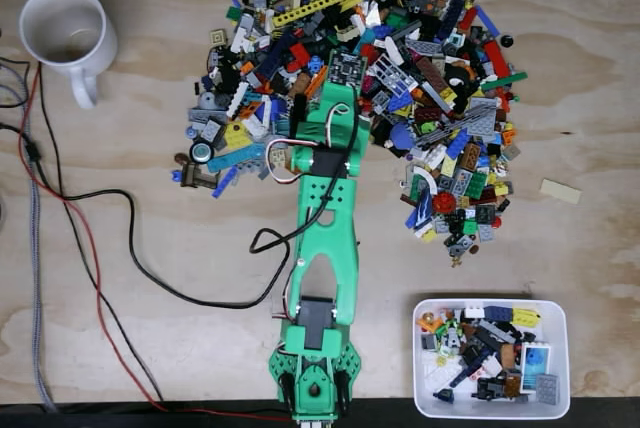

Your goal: Find the closest Lego and put it in the bin.

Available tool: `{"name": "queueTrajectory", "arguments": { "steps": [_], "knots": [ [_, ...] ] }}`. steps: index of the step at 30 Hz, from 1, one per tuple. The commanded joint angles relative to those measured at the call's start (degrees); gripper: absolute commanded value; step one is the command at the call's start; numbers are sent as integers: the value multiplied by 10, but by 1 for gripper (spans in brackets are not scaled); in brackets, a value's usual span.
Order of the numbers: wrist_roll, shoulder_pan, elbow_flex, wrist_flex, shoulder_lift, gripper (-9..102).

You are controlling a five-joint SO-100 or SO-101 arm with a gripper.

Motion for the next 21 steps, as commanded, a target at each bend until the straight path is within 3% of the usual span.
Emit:
{"name": "queueTrajectory", "arguments": {
  "steps": [1, 17, 21],
  "knots": [
    [33, 83, -59, 47, 104, 0],
    [150, 579, -45, 268, 248, 0],
    [120, 726, 2, 300, 285, 0]
  ]
}}
